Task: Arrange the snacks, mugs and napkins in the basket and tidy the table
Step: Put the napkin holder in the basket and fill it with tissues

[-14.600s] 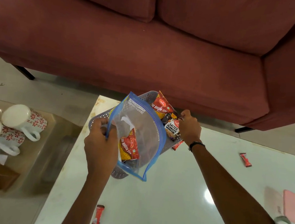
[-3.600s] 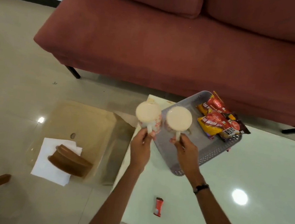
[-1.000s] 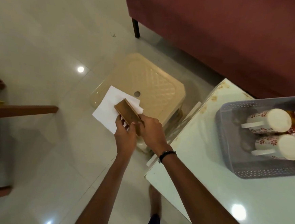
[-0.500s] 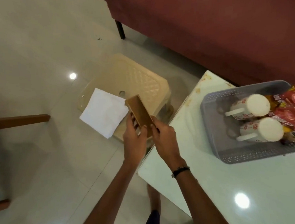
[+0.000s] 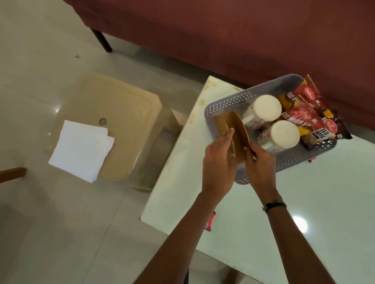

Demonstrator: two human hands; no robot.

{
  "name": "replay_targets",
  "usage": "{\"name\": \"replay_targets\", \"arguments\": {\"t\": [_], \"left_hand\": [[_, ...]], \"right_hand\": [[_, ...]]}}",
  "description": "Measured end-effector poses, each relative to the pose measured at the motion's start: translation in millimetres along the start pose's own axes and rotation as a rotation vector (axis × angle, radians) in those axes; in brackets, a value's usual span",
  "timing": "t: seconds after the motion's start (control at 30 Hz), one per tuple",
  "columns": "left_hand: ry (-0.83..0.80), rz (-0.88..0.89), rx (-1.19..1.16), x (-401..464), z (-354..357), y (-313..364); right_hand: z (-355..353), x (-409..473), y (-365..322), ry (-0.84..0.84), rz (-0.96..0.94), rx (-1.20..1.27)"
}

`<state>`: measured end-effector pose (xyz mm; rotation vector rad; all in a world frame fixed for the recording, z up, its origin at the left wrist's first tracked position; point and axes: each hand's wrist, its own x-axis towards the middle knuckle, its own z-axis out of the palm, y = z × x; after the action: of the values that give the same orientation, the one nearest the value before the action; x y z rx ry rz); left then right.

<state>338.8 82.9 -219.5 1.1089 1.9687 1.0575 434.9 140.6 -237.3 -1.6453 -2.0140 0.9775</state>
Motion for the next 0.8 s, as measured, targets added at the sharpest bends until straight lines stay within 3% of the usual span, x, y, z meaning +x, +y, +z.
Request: {"name": "replay_targets", "arguments": {"t": [0.23,0.37,0.57,0.73,0.8], "left_hand": [[-0.099,-0.008,0.356,17,19,-26],[-0.123,0.018,0.441,24,20,-34],[-0.133,0.01,0.358,28,13,-33],[0.041,0.016,0.161,23,-7,-33],[0.094,0.0,0.114,19,-24,-37]], "right_hand": [[13,9,35,-0.117,0.107,0.006],[23,11,41,-0.09,0.172,0.023],[19,11,37,-0.105,0.145,0.009],[13,3,18,0.157,-0.047,-0.032],[18,2,-1,0.184,-0.156,-0.028]]}}
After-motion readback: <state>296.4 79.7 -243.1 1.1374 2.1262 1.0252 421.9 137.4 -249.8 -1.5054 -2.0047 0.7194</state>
